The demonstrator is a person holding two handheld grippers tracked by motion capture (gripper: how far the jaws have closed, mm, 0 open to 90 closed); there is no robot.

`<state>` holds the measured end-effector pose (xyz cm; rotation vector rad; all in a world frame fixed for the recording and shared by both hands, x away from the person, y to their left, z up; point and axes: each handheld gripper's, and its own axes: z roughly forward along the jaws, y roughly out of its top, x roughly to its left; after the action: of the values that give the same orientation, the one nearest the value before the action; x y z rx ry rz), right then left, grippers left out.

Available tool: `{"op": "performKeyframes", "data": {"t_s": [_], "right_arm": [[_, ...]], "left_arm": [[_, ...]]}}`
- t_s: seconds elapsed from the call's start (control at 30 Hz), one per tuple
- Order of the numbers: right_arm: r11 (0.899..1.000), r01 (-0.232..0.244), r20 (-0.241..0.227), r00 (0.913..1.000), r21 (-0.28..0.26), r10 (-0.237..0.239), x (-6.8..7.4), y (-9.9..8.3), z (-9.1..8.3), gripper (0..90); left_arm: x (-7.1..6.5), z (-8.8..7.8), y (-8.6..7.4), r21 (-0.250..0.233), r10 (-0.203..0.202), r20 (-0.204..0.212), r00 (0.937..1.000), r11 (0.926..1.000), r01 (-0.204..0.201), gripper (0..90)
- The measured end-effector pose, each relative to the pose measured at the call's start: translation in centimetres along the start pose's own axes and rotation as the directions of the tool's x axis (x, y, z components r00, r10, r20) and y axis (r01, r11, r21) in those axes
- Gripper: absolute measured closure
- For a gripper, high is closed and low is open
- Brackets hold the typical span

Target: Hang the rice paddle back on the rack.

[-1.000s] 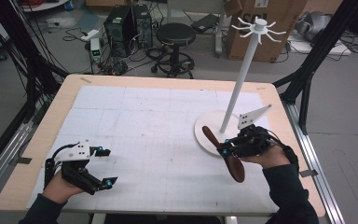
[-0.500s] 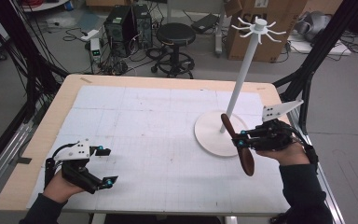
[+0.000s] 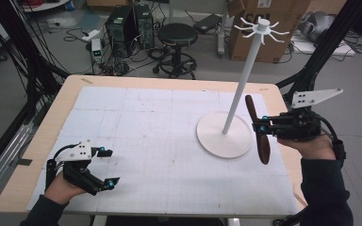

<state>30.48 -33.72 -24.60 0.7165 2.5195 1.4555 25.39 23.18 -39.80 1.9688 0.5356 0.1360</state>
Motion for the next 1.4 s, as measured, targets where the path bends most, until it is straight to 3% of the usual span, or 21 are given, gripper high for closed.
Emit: {"op": "performKeyframes", "data": {"t_s": [0.43, 0.87, 1.07, 1.4], "right_arm": [[0.996, -0.003, 0.039, 0.9992, -0.090, 0.007, -0.6, 1.6, -3.0, 78.3], [0.985, 0.008, 0.083, 0.9966, -0.172, 0.006, -1.0, 3.9, -5.5, 78.3], [0.983, 0.006, 0.117, 0.9930, -0.186, 0.016, -1.4, 5.0, -6.0, 78.3], [0.979, 0.014, 0.131, 0.9913, -0.203, 0.013, -1.7, 6.4, -6.7, 78.3]], "left_arm": [[0.1, 0.1, 0.0, -0.001, -0.002, 0.002, 1.0000, 1.0000, 0.002, 1.9], [0.1, 0.1, 0.0, 0.001, 0.000, 0.003, 1.0000, 1.0000, 0.000, 1.9], [0.1, 0.0, 0.0, 0.006, 0.000, 0.006, 1.0000, 1.0000, 0.000, 1.9], [0.2, 0.0, 0.0, 0.004, 0.000, 0.006, 1.0000, 1.0000, 0.000, 1.9]]}}
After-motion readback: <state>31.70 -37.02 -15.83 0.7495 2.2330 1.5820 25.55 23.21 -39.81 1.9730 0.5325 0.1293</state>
